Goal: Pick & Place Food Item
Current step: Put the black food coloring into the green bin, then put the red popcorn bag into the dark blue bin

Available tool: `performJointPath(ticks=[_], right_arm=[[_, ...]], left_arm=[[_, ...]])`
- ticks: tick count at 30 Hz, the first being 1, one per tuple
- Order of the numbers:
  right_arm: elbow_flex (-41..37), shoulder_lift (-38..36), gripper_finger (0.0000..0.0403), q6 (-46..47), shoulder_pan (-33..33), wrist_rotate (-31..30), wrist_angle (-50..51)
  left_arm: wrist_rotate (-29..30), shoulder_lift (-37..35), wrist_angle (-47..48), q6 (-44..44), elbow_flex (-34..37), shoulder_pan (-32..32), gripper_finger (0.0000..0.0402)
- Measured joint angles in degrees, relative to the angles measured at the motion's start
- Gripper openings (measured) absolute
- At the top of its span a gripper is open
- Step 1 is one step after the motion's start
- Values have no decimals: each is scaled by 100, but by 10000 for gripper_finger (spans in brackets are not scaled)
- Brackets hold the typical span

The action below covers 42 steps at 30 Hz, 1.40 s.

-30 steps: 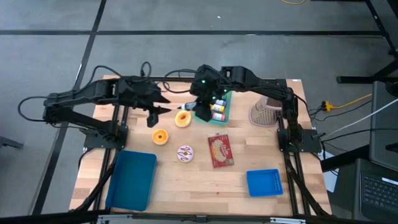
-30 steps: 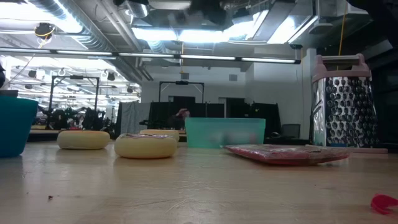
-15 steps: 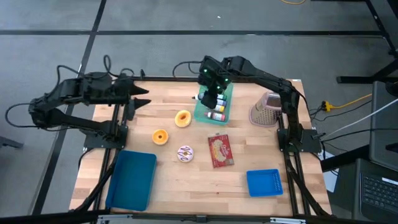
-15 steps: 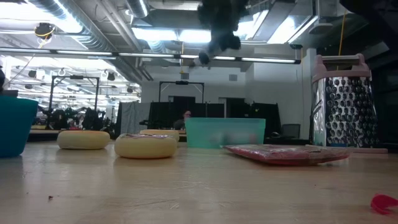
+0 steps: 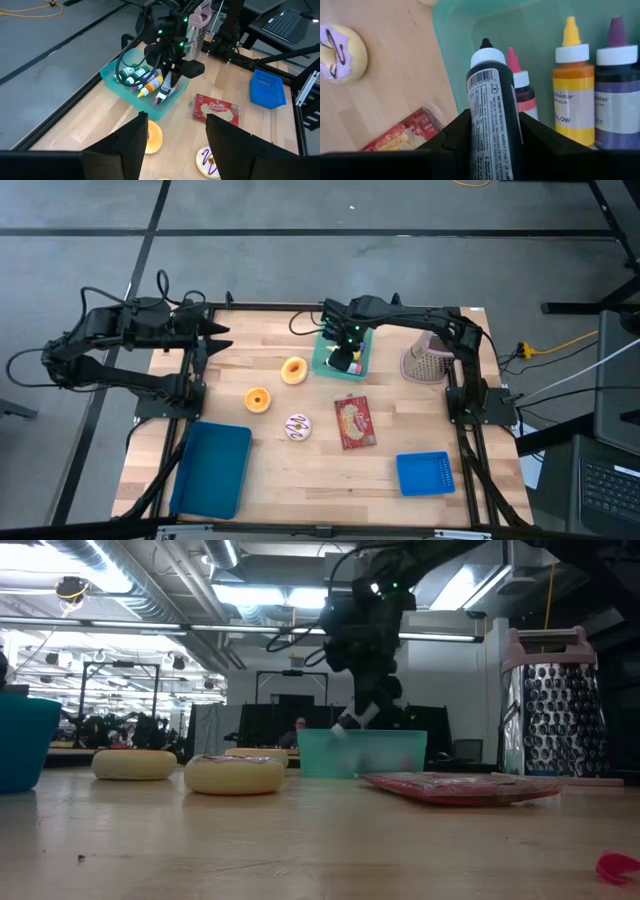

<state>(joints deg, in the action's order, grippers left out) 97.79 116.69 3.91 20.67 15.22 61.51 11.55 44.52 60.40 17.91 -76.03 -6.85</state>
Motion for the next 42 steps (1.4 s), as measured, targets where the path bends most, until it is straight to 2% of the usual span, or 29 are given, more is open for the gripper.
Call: performJointPath(ticks=[6, 13, 16, 24, 29, 36, 42], right_arm=[[-231, 2, 130, 11, 50, 386, -158], [-307, 2, 135, 137, 12, 547, -175], [-307, 2, 160, 317, 28, 585, -107], [-307, 2, 264, 471, -18, 689, -63], [-307, 2, 297, 601, -40, 689, -63], [-307, 2, 302, 969, -80, 734, -87], [-262, -87, 296, 1716, -422, 1457, -1053]], left_arm=[[0, 63, 0, 0, 0, 0, 194], [-1, 124, 0, -4, 0, 0, 194], [-2, 137, 0, -4, 0, 0, 194], [-2, 139, 0, -4, 0, 0, 194], [-4, 139, 0, -7, 0, 0, 194], [197, 139, -2, 9, 0, 0, 194], [404, 90, -132, 42, 167, 0, 194]])
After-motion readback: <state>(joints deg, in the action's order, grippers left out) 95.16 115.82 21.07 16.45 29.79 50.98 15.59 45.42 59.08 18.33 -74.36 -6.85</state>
